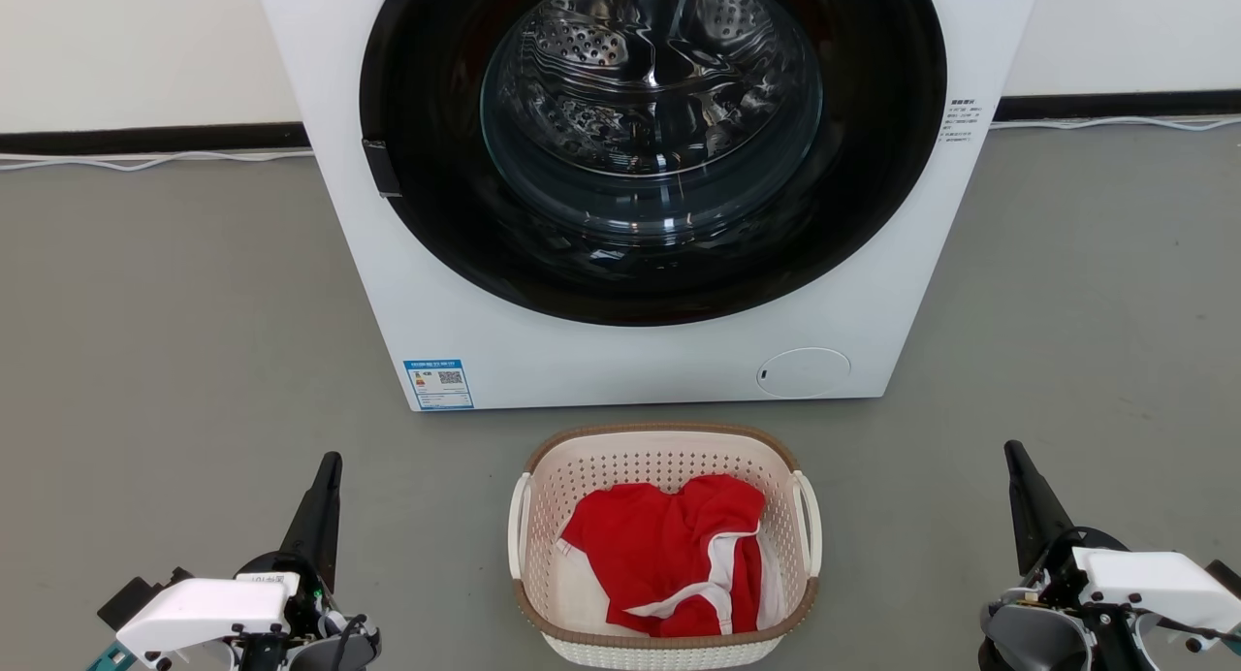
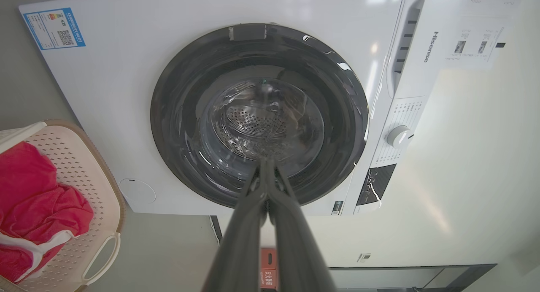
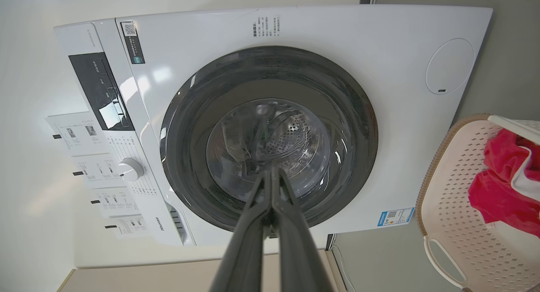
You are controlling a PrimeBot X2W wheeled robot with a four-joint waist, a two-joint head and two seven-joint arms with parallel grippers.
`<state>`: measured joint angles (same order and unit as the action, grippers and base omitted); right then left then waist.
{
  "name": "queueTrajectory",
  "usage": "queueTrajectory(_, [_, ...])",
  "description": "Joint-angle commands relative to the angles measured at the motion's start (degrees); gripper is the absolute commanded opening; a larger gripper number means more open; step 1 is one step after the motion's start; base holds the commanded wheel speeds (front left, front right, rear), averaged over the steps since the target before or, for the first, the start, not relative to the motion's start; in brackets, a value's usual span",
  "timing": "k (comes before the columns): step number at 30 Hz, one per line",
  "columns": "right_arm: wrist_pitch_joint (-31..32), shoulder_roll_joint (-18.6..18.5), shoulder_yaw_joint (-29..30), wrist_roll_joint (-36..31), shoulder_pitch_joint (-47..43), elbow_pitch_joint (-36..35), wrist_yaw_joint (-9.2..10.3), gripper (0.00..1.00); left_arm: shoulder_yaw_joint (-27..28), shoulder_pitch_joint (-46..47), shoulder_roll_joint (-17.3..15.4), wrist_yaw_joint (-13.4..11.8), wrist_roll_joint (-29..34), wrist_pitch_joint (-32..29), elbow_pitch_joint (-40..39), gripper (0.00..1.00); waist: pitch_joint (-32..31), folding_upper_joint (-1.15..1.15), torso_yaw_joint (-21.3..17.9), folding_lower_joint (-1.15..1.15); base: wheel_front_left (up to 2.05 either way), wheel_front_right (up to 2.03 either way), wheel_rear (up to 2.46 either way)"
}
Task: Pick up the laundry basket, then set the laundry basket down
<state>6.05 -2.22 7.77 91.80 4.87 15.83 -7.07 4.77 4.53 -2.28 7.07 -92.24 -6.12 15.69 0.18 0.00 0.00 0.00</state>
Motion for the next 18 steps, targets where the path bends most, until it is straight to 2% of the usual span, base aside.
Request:
queueTrajectory(1, [0.4, -0.7, -1.3, 0.4, 1.3, -1.8, -0.42, 0.0, 1.7, 1.7, -0.6, 0.4, 0.0, -0.3, -1.7, 0.0, 0.0, 0.0, 0.0, 0.0, 0.0, 0.0, 0.0])
queueTrajectory(18, [0.4, -0.7, -1.3, 0.4, 1.3, -1.8, -0.42, 0.0, 1.7, 1.7, -0.6, 0.4, 0.0, -0.3, -1.7, 0.0, 0.0, 0.0, 0.0, 0.0, 0.0, 0.0, 0.0])
